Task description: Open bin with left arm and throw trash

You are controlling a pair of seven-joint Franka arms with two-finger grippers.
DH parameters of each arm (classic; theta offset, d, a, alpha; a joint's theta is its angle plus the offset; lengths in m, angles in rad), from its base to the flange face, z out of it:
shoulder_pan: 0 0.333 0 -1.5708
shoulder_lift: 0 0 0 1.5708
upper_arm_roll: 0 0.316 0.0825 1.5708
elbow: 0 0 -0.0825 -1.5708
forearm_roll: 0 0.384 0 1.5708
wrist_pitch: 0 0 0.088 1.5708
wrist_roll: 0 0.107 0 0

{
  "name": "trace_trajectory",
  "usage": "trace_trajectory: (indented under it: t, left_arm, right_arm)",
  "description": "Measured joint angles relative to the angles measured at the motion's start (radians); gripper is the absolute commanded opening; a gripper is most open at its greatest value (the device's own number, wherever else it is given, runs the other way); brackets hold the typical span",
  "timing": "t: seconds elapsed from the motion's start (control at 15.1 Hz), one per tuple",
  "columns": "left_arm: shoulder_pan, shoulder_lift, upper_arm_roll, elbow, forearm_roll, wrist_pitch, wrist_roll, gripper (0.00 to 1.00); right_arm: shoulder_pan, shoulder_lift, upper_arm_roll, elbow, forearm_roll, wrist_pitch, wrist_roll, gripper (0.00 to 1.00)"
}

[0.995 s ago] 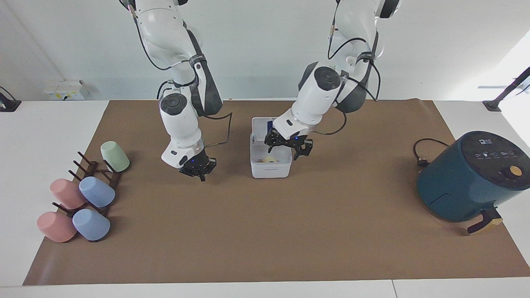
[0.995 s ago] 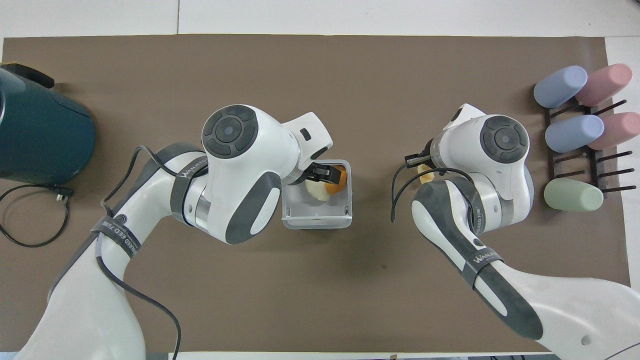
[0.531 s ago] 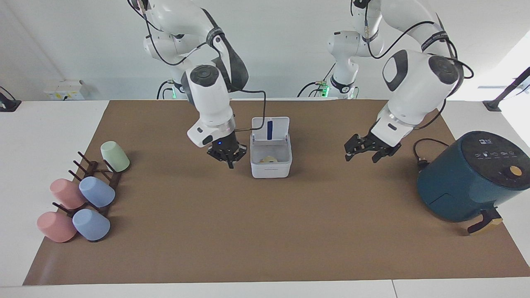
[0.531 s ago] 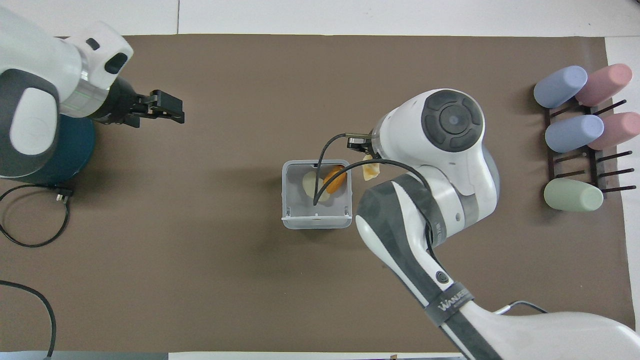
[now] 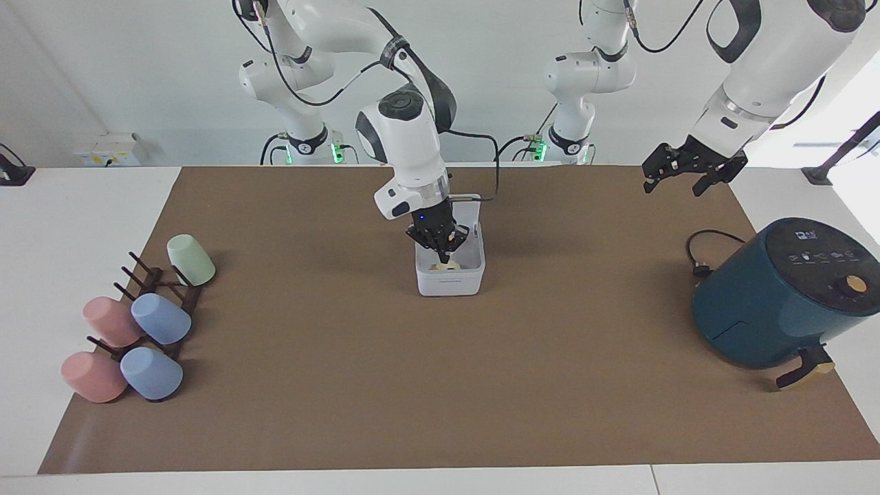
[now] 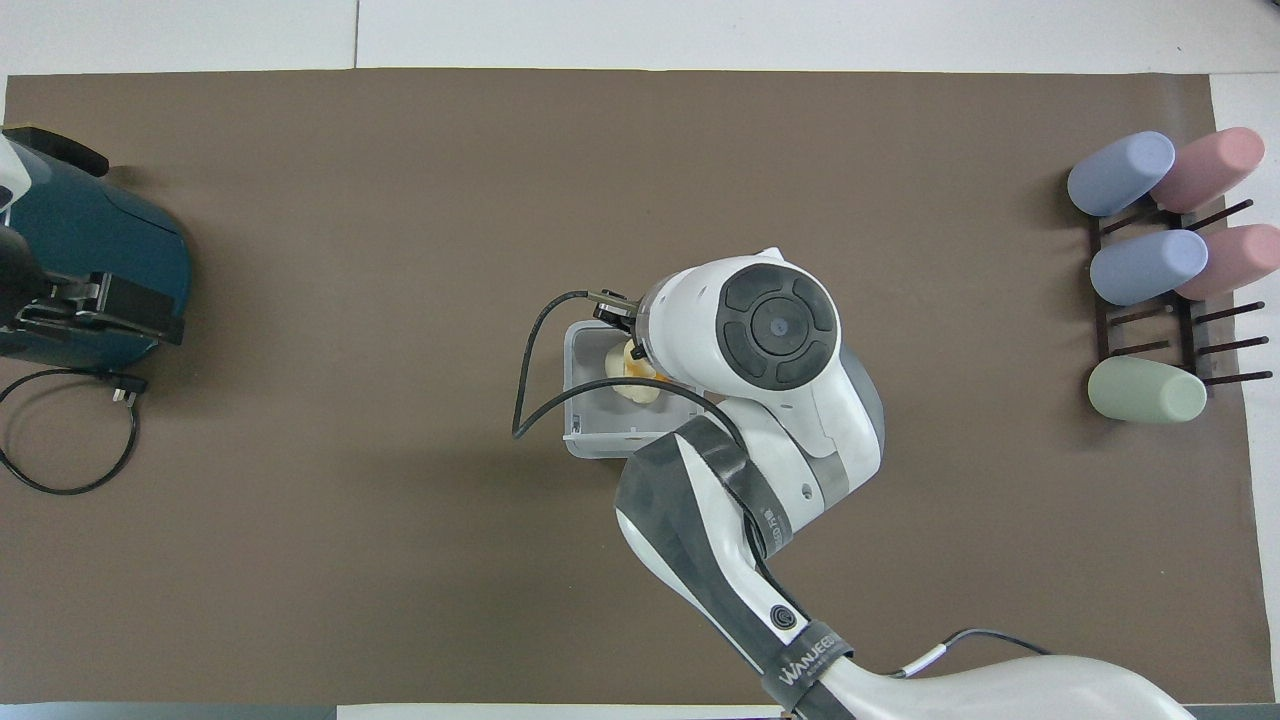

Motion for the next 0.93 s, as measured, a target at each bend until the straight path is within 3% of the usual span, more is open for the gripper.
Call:
trace_trajectory:
  t: [0.46, 0.93]
  left_arm:
    - [-0.001, -0.036, -0.007, -0.068, 0.024, 0.040, 0.005, 1.00]
    - [-0.001, -0.036, -0.006, -0.057, 0.043, 0.051, -0.021, 1.00]
  right_arm:
    - [-0.014, -0.027, -0.007, -0.005, 0.001, -0.072, 0.000, 1.00]
    - [-0.231, -0.094, -0.016, -0.017, 0.000, -0.159, -0.360, 1.00]
